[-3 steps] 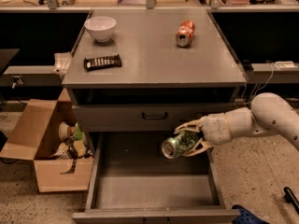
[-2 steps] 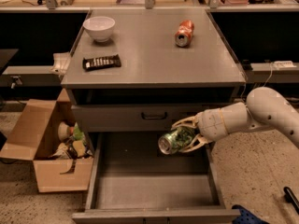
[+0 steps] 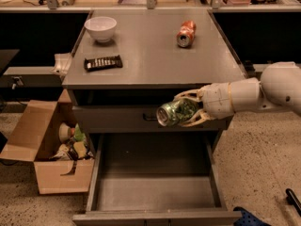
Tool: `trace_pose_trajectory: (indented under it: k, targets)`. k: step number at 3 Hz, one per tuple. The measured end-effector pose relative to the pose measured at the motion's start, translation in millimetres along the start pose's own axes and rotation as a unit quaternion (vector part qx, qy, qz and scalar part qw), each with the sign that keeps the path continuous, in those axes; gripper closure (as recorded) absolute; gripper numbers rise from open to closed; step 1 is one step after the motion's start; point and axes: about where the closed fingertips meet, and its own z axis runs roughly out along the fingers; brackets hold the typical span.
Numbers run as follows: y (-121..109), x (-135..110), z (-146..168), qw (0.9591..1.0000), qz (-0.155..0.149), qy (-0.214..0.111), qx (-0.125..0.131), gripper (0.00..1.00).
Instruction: Pick green can from middle drawer and place on counter
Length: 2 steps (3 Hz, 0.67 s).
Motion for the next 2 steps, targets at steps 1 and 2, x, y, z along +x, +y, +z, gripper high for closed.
trace_pose_trajectory:
  k: [1, 2]
  targets:
    - [-29.8, -15.0, -19.6, 0.999, -0.018, -0.004, 0.041, 1.0]
    - [-30.2, -15.3, -19.0, 0.999, -0.018, -0.004, 0.041, 1.0]
